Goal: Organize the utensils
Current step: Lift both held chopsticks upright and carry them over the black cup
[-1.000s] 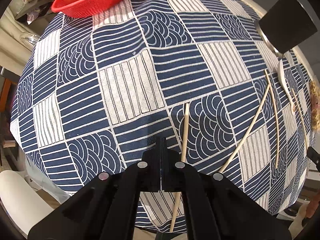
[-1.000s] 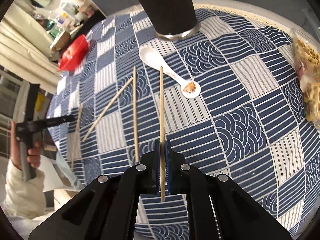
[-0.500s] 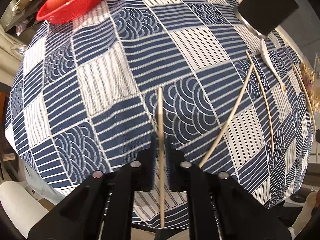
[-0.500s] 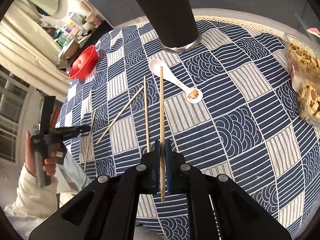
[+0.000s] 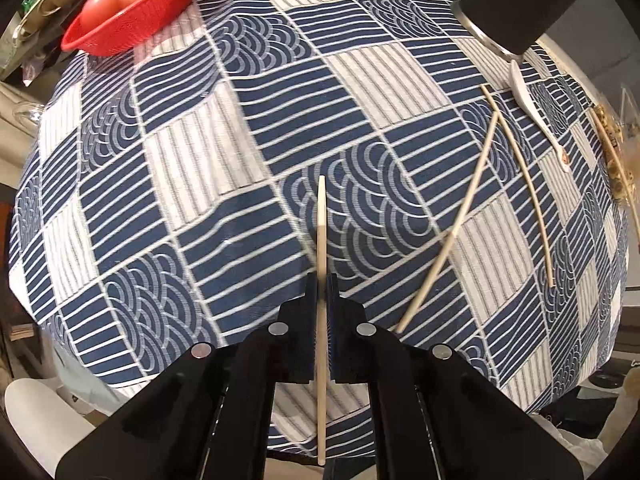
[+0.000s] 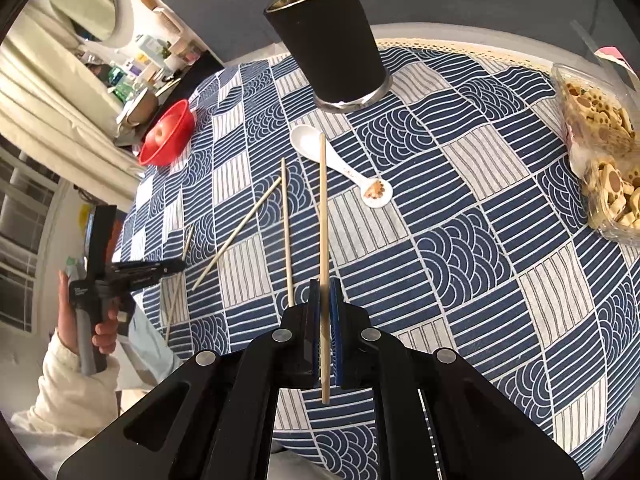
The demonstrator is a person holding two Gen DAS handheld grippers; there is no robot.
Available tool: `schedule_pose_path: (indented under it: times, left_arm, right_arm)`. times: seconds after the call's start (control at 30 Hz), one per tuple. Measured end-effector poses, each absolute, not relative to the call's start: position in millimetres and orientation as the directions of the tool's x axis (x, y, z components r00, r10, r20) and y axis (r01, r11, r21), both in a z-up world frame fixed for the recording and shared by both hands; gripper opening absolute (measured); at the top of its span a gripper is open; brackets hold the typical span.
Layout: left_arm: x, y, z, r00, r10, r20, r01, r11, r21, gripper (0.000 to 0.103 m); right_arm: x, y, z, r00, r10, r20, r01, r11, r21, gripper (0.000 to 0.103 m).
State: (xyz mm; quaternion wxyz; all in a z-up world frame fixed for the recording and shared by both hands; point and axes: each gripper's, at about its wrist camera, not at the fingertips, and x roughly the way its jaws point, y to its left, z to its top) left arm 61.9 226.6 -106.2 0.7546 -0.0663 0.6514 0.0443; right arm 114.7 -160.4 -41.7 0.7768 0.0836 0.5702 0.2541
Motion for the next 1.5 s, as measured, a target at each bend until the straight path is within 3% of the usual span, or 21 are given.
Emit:
schedule_pose_path:
  times: [0.37,0.67,1.17,1.5]
  left_arm:
    - [82,244,-50,0.27,-0.017,-0.963,-0.18,0.981,-0.068,0.005]
    - [132,205,-14,0.376,-0.024,-0.926,-0.127,0.989,-0.078,0.005]
    - [223,169,50,0.536,-0.144,-0.832,0.112,0.989,-0.1,0.005]
    - [286,146,79,0.584,-0.28,-0.762,0.28,0.95,-0.135,0.005]
  right_arm:
    - [129,-171,-10,0.261,0.526,-0.809,-0.31,0.84,0.446,0.005]
    - [144,-172,38,0.348,0.504,-0.79,-0.353,0.851,0.388,0.005]
    - [205,-163,100,0.323,0.484,-0.813,-0.249,0.873,0.42,0.005]
    - [245,-130,128,0.315,0.335,-0.888,-0.198,0.938,0.284,0.005]
